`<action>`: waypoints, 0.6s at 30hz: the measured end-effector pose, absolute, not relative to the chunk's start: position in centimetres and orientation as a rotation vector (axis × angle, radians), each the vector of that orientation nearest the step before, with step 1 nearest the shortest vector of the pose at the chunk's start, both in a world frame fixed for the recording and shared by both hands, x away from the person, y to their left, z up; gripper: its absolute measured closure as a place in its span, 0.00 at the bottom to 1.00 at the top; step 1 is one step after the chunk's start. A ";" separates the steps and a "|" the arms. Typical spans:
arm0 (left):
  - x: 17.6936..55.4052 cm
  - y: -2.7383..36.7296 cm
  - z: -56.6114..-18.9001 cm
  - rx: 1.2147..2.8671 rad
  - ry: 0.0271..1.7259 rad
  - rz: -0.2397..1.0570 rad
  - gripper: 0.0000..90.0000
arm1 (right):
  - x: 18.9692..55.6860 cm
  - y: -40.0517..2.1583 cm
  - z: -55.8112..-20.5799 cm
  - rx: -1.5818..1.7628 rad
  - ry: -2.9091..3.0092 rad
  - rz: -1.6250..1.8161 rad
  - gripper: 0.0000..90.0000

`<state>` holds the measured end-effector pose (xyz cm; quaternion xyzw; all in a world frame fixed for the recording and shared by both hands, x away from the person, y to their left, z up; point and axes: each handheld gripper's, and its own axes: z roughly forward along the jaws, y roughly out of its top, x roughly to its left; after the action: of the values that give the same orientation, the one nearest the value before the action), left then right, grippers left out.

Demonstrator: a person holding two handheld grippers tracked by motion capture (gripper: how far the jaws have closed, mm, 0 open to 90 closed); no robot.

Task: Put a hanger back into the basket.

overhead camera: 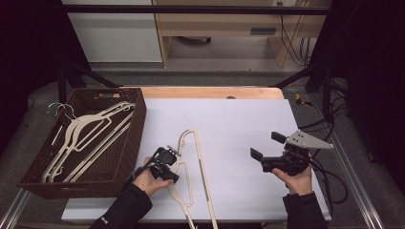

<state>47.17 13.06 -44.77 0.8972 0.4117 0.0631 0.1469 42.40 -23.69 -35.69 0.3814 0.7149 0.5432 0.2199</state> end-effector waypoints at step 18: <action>48.0 12.3 -44.4 2.627 1.342 0.101 0.70 | 42.5 -23.4 -35.8 1.065 1.987 1.502 0.04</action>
<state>48.01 12.26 -44.41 0.8859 0.4527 0.0340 0.0950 42.49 -23.39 -35.82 0.3840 0.7164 0.5415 0.2146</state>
